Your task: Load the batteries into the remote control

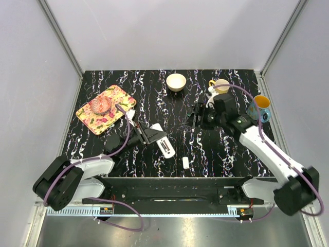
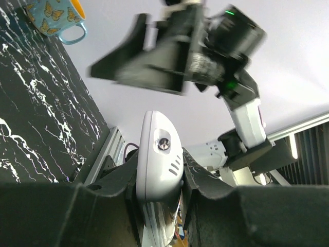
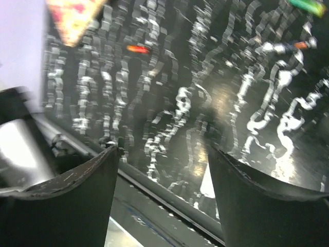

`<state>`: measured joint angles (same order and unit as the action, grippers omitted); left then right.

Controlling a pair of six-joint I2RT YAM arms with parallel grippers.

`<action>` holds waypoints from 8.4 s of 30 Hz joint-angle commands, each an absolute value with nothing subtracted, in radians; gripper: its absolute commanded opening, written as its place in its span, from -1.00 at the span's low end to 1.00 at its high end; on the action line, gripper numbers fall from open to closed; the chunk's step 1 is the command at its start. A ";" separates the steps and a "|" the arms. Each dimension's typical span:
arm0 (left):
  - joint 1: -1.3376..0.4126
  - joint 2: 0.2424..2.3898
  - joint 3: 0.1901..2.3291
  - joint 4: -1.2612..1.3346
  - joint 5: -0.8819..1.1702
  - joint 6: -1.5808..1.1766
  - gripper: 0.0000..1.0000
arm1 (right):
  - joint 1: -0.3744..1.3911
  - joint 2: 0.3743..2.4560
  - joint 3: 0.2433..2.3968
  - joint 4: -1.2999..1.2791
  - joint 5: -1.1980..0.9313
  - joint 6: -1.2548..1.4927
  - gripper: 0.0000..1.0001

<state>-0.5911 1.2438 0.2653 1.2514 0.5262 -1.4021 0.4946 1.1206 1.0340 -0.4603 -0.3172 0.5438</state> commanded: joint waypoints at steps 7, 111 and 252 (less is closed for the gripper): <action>-0.569 1.085 0.229 1.298 0.549 -1.290 -1.00 | 0.492 1.216 0.969 -0.422 -0.273 0.434 0.51; -0.486 0.825 0.192 0.839 0.440 -1.200 -1.00 | 0.446 1.993 1.488 -0.479 0.222 0.529 0.46; -0.552 0.683 0.160 0.652 0.397 -1.163 -1.00 | 0.591 1.763 1.204 -0.856 0.342 1.414 0.46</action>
